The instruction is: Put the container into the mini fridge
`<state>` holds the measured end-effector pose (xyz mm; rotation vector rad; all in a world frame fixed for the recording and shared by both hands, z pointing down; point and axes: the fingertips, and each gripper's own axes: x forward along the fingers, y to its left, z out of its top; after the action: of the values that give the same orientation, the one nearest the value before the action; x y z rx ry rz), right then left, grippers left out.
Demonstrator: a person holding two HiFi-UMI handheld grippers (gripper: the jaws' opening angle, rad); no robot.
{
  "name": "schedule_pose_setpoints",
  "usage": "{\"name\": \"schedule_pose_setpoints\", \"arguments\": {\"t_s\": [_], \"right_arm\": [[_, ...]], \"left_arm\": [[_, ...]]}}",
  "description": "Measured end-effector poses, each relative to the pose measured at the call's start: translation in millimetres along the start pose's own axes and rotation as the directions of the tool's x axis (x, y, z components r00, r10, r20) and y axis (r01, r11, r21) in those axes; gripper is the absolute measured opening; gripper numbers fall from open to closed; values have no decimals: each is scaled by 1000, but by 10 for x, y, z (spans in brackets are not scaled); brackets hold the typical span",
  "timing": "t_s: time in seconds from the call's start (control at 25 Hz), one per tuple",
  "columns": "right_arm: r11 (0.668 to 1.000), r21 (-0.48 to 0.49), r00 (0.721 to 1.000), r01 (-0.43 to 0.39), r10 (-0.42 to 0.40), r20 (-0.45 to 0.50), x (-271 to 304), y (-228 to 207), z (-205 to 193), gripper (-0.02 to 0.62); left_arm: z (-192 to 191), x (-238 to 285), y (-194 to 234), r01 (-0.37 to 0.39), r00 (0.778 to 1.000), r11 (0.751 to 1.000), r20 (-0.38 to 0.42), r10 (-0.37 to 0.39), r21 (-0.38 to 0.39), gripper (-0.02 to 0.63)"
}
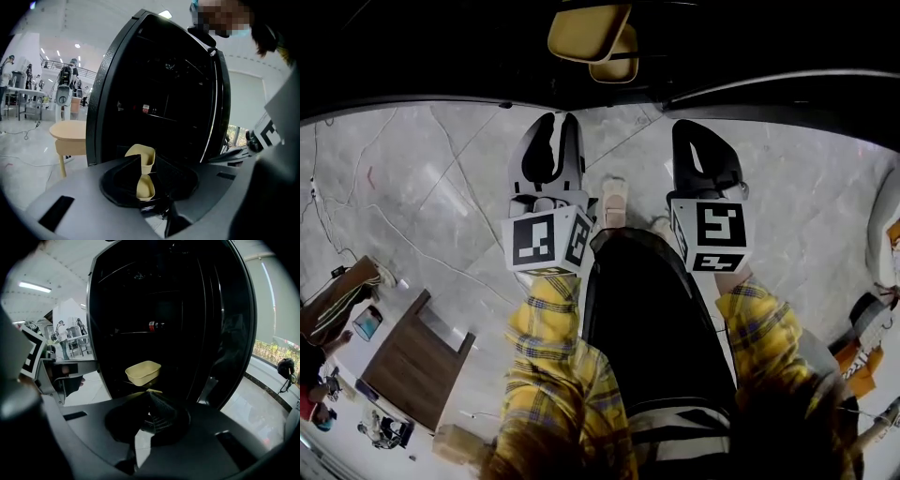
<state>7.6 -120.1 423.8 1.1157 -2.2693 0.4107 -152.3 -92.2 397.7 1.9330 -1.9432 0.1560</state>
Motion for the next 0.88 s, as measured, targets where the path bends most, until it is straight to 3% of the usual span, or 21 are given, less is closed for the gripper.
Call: {"name": "schedule_pose_setpoints", "arguments": {"t_s": [0.36,0.88], "right_arm": [[1000,21,999,5,-6,37,-258,51,273,26],[1000,30,997,-5,2,80,-798,167,690,26]], "left_arm": [[82,-451,-105,11,998,1000,-55,-11,3,49],[531,-1080,-224,15,998,1000,-61,-14,16,43]]}}
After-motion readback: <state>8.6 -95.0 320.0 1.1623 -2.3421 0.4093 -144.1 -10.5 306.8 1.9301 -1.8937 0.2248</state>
